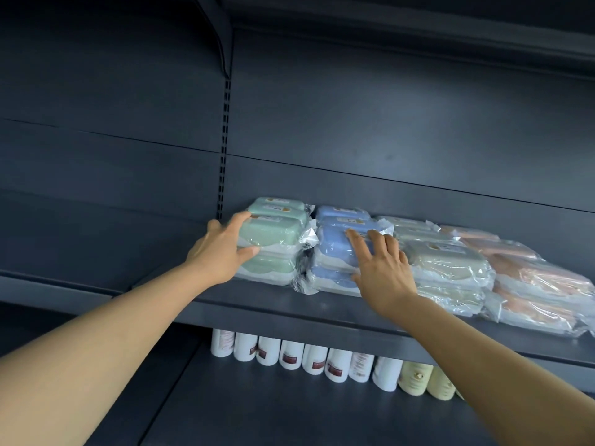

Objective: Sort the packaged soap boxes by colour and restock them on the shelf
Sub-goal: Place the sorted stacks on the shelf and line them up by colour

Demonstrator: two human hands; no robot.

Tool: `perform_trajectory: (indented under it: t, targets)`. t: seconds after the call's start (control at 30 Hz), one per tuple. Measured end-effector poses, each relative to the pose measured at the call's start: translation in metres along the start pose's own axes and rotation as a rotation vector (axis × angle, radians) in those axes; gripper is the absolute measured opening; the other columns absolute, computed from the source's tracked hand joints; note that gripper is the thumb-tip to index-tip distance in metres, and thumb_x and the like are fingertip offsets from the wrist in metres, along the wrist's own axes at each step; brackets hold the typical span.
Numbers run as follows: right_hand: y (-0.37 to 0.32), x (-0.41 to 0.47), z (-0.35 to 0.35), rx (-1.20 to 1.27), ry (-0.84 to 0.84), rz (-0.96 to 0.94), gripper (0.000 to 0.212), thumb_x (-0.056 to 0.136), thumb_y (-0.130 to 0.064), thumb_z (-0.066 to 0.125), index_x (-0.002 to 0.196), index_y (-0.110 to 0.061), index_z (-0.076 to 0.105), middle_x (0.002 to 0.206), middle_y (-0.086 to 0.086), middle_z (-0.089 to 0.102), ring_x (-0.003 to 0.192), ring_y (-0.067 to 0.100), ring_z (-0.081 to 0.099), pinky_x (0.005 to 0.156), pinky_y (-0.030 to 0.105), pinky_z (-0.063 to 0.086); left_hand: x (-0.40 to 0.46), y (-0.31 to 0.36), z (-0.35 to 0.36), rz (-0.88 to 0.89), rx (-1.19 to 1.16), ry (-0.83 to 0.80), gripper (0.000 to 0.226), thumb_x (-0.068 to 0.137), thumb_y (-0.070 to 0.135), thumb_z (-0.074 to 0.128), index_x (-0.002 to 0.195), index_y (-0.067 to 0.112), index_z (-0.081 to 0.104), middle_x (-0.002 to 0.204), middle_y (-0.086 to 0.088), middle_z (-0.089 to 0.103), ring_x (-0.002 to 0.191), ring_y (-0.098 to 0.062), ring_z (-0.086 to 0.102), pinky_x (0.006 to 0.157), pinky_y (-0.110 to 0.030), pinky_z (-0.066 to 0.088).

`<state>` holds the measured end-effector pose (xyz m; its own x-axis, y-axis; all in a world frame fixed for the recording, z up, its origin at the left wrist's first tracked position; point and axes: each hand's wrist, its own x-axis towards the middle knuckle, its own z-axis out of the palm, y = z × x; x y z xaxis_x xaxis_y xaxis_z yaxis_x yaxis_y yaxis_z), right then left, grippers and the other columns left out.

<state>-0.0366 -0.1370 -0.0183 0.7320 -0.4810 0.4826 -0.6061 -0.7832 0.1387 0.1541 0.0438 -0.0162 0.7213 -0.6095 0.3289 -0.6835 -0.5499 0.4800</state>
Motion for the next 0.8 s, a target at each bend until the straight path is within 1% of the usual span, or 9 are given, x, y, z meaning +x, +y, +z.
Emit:
perform_trajectory:
  t: [0.1, 0.2, 0.3, 0.37, 0.5, 0.63, 0.73, 0.8]
  targets:
    - [0.000, 0.001, 0.001, -0.003, 0.002, 0.001, 0.075, 0.093, -0.022, 0.052, 0.149, -0.028, 0.002, 0.147, 0.011, 0.017, 0.135, 0.032, 0.018, 0.108, 0.039, 0.027, 0.001, -0.003, 0.001, -0.005, 0.009, 0.004, 0.060, 0.094, 0.047, 0.049, 0.144, 0.044, 0.017, 0.123, -0.011, 0.042, 0.087, -0.027, 0.053, 0.076, -0.036, 0.047]
    - [-0.001, 0.001, 0.000, 0.002, -0.009, 0.004, 0.075, 0.093, -0.022, 0.052, 0.149, -0.028, 0.002, 0.147, 0.011, 0.016, 0.135, 0.031, 0.018, 0.108, 0.039, 0.027, 0.003, -0.005, 0.003, -0.012, 0.019, 0.022, 0.060, 0.094, 0.044, 0.050, 0.143, 0.046, 0.015, 0.114, -0.009, 0.048, 0.088, -0.027, 0.053, 0.076, -0.036, 0.047]
    - [-0.001, 0.001, -0.003, 0.025, -0.028, 0.005, 0.076, 0.091, -0.021, 0.052, 0.149, -0.029, 0.003, 0.147, 0.010, 0.017, 0.134, 0.031, 0.018, 0.107, 0.038, 0.027, 0.004, -0.007, 0.006, -0.010, -0.013, 0.040, 0.061, 0.094, 0.040, 0.052, 0.143, 0.046, 0.015, 0.104, -0.007, 0.052, 0.082, -0.025, 0.055, 0.069, -0.034, 0.046]
    - [-0.001, 0.001, -0.006, 0.042, -0.048, 0.007, 0.077, 0.091, -0.024, 0.052, 0.149, -0.028, 0.002, 0.147, 0.009, 0.015, 0.135, 0.031, 0.016, 0.108, 0.039, 0.025, 0.005, -0.008, 0.006, -0.008, -0.046, 0.035, 0.063, 0.094, 0.038, 0.054, 0.142, 0.046, 0.014, 0.103, -0.007, 0.053, 0.079, -0.023, 0.056, 0.065, -0.033, 0.045]
    - [-0.004, -0.001, -0.008, 0.044, -0.067, 0.014, 0.075, 0.093, -0.028, 0.050, 0.150, -0.026, 0.000, 0.149, 0.009, 0.011, 0.136, 0.031, 0.013, 0.110, 0.041, 0.023, 0.004, -0.010, 0.006, -0.012, -0.079, 0.011, 0.065, 0.094, 0.036, 0.055, 0.143, 0.046, 0.014, 0.102, -0.007, 0.055, 0.072, -0.021, 0.053, 0.064, -0.033, 0.046]
    - [-0.006, 0.000, -0.010, 0.046, -0.072, 0.019, 0.074, 0.094, -0.030, 0.048, 0.149, -0.026, 0.000, 0.149, 0.008, 0.013, 0.136, 0.031, 0.014, 0.111, 0.040, 0.023, 0.003, -0.008, 0.007, -0.015, -0.078, 0.017, 0.067, 0.094, 0.033, 0.053, 0.145, 0.044, 0.011, 0.111, -0.008, 0.052, 0.084, -0.025, 0.056, 0.076, -0.039, 0.050]
    - [-0.007, -0.004, -0.016, 0.040, -0.096, 0.020, 0.079, 0.092, -0.034, 0.051, 0.150, -0.026, -0.002, 0.151, 0.009, 0.009, 0.139, 0.032, 0.009, 0.114, 0.042, 0.016, 0.000, -0.008, 0.006, -0.030, -0.049, 0.019, 0.075, 0.095, 0.034, 0.053, 0.148, 0.044, 0.001, 0.122, -0.011, 0.047, 0.097, -0.029, 0.055, 0.083, -0.041, 0.049]
    - [-0.006, -0.010, -0.023, 0.028, -0.089, 0.010, 0.082, 0.091, -0.039, 0.052, 0.150, -0.025, -0.003, 0.152, 0.009, 0.005, 0.140, 0.033, 0.006, 0.114, 0.043, 0.014, -0.005, -0.007, 0.005, -0.041, -0.016, 0.027, 0.082, 0.093, 0.035, 0.056, 0.148, 0.042, -0.004, 0.131, -0.013, 0.040, 0.106, -0.031, 0.052, 0.083, -0.040, 0.047]
